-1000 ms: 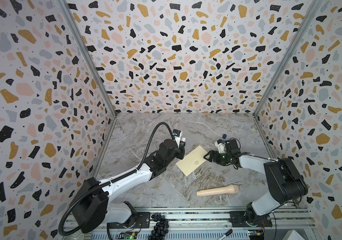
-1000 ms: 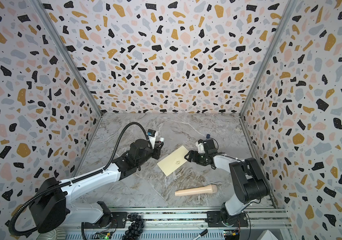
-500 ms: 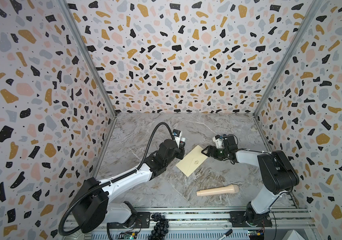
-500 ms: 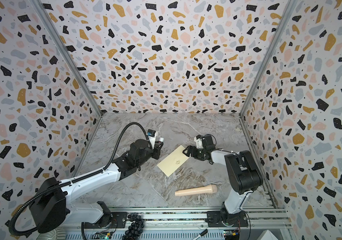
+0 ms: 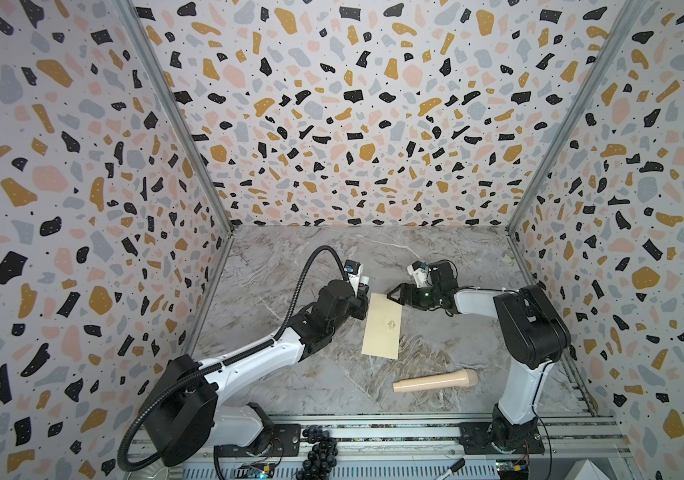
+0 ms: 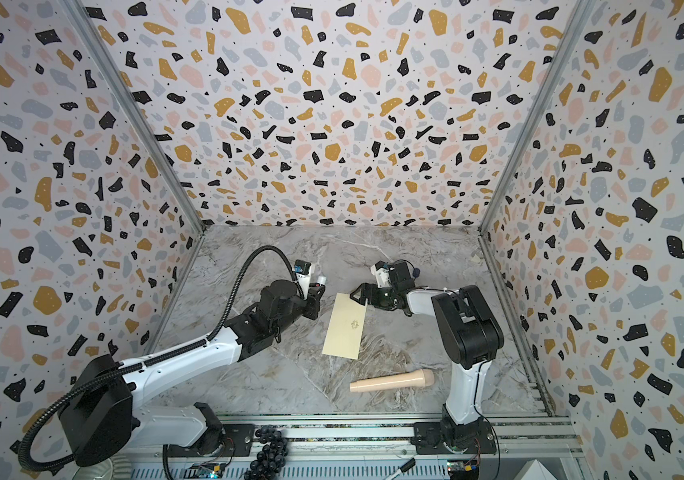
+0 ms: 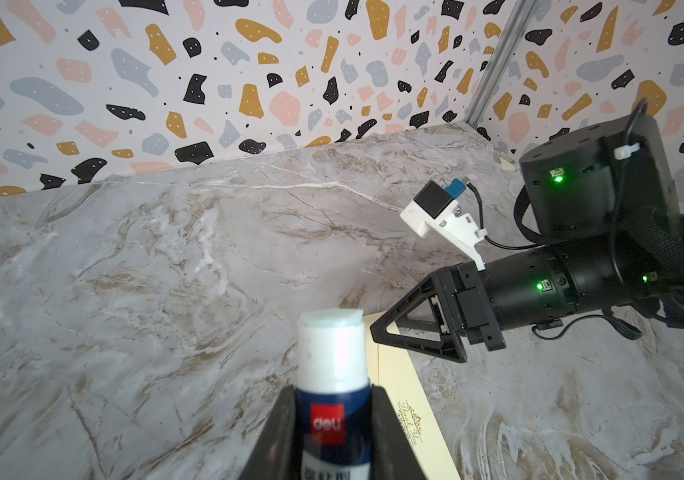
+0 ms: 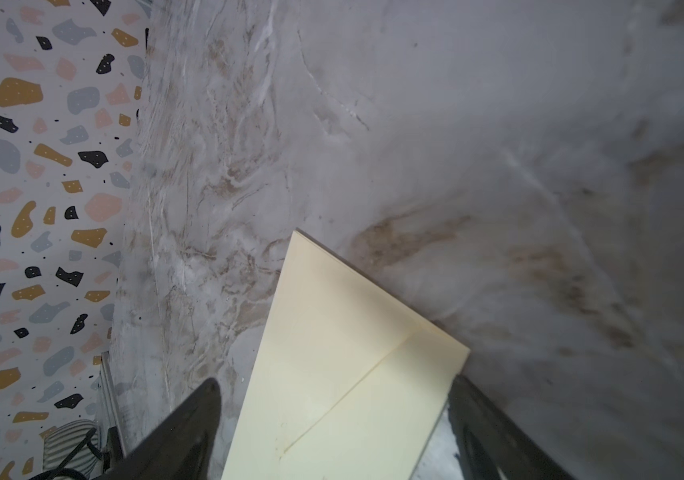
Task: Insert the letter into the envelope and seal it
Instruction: 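Raise the glue stick with the left gripper while the right gripper rises toward it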
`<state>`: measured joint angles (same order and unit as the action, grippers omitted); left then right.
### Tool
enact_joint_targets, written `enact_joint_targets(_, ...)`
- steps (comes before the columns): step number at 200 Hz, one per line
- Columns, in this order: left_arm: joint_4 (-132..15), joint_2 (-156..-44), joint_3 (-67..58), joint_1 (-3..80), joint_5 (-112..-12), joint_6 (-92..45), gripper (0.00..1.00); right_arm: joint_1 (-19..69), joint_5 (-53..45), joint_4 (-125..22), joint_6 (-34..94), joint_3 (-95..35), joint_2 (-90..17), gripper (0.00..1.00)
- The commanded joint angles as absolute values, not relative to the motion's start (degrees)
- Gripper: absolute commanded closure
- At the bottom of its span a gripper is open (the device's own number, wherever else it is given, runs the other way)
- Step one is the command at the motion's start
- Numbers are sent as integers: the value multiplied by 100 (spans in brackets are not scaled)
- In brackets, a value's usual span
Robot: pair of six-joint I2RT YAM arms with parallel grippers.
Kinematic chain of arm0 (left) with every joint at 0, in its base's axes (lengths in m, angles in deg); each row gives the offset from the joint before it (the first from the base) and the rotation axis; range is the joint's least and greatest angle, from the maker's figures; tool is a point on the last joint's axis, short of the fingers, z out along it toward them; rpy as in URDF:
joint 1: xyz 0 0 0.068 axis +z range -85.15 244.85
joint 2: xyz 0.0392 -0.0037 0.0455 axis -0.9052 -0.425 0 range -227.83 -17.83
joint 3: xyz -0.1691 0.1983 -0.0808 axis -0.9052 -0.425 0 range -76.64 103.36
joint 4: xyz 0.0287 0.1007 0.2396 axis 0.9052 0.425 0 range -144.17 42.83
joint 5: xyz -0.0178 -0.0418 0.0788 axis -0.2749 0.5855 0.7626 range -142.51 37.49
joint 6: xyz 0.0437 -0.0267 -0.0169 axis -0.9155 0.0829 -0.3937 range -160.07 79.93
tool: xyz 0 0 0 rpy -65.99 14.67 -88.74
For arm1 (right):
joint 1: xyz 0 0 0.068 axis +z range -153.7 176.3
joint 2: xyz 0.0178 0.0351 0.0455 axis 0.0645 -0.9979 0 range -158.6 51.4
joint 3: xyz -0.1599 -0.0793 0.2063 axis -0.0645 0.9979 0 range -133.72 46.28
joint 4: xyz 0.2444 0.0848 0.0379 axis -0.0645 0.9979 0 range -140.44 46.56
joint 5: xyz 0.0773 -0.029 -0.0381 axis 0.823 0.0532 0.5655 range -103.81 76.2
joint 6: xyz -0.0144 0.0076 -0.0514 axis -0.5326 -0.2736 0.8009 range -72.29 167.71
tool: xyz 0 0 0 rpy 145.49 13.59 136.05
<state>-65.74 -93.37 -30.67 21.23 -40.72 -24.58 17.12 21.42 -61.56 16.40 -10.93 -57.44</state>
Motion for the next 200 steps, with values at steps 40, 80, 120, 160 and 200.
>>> enact_joint_targets(40,-6816,-9142,-3208,2136,-3915,-2546,100,1923,2205,-5770,1519,-1168,-6040,14)
enact_joint_targets(80,-6814,-9130,-3227,2135,-3906,-2513,100,1923,2197,-5752,1542,-1199,-5949,14)
enact_joint_targets(120,-7019,-9022,-3214,2143,-3966,-2415,100,1882,2055,-5794,1597,-1247,-5429,14)
enact_joint_targets(160,-7319,-8729,-3217,2361,-4612,-2074,100,1766,1739,-5787,1934,-1243,-4405,12)
enact_joint_targets(200,-8178,-8332,-3332,2626,-5583,-1735,100,1748,1573,-5948,2560,-1077,-3139,11)
